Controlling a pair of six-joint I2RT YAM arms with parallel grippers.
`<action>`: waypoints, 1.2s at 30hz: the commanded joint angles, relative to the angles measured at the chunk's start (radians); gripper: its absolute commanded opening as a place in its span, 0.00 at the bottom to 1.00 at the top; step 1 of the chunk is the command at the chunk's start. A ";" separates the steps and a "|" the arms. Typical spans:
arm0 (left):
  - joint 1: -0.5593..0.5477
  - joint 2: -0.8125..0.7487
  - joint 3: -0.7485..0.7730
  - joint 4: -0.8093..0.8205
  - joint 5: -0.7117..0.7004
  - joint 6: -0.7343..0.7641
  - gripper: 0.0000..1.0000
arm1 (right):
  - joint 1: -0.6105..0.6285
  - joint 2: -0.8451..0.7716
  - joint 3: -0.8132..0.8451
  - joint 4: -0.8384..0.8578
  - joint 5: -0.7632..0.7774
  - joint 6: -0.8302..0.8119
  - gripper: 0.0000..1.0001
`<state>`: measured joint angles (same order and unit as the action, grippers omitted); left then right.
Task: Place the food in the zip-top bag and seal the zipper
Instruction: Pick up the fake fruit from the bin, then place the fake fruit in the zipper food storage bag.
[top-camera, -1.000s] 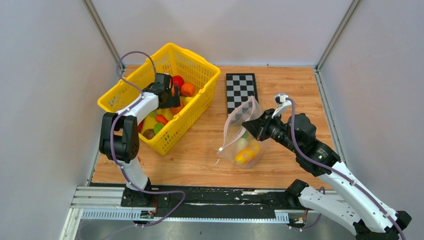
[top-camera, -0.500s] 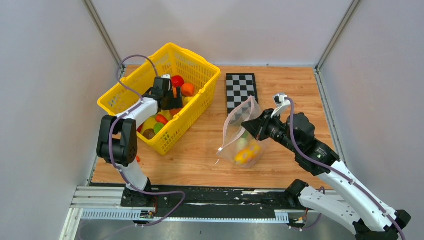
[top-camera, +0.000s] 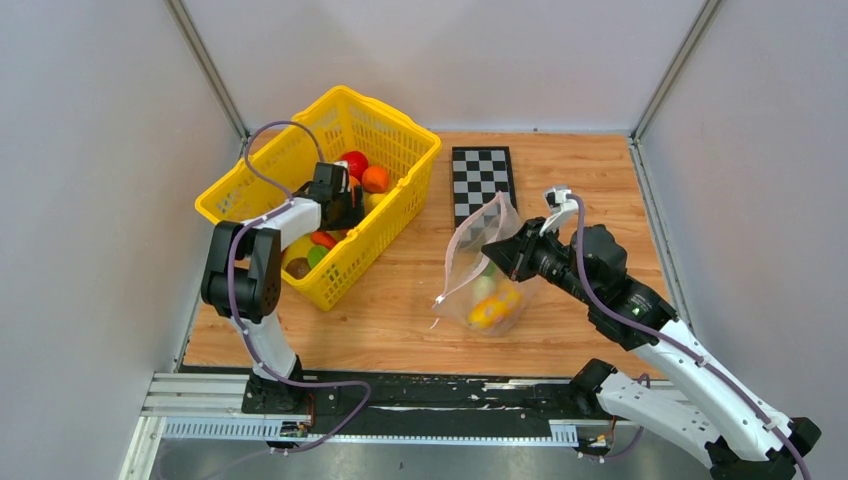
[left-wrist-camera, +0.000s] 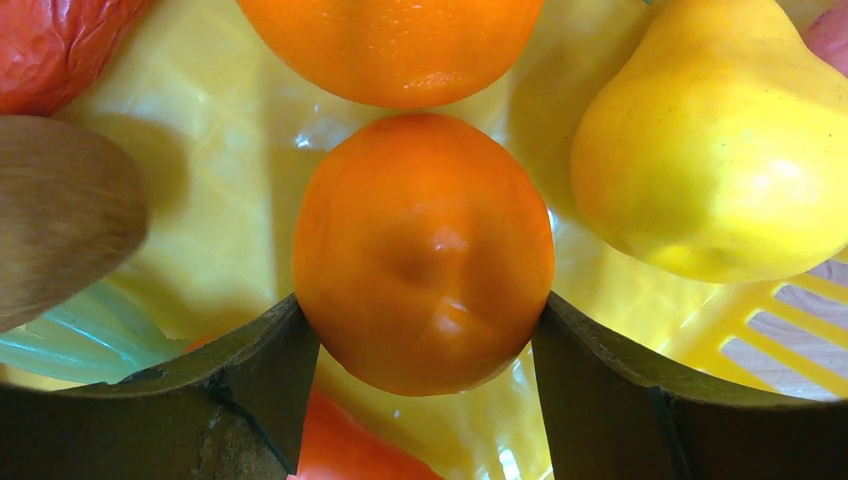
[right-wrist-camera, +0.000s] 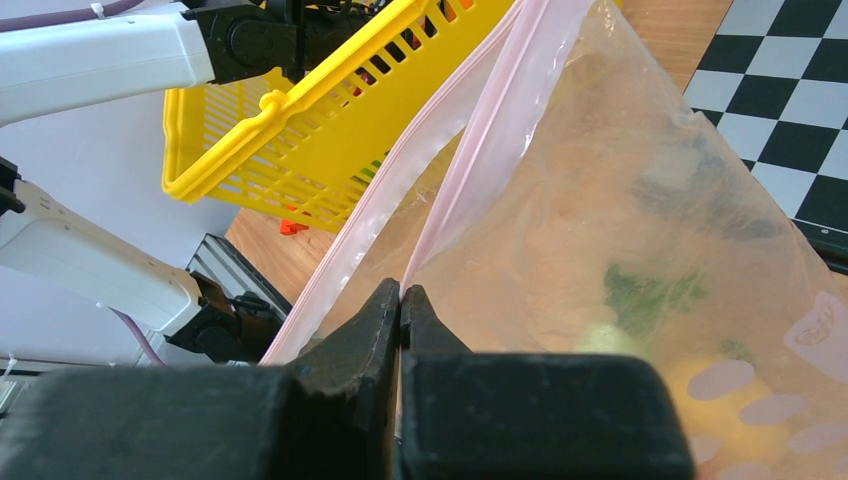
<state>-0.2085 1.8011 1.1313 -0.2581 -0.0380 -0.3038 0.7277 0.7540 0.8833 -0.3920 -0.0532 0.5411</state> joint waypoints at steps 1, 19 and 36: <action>-0.003 -0.072 0.003 0.011 -0.011 0.021 0.64 | 0.001 -0.005 0.007 0.024 -0.001 0.005 0.00; -0.003 -0.373 -0.094 -0.004 -0.013 0.007 0.60 | 0.001 -0.002 0.004 0.022 -0.004 0.004 0.00; -0.010 -0.645 -0.044 -0.061 0.176 -0.034 0.60 | 0.001 0.027 0.010 0.042 -0.021 0.009 0.00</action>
<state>-0.2150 1.2327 1.0325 -0.3126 0.0826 -0.3161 0.7277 0.7856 0.8833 -0.3901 -0.0624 0.5411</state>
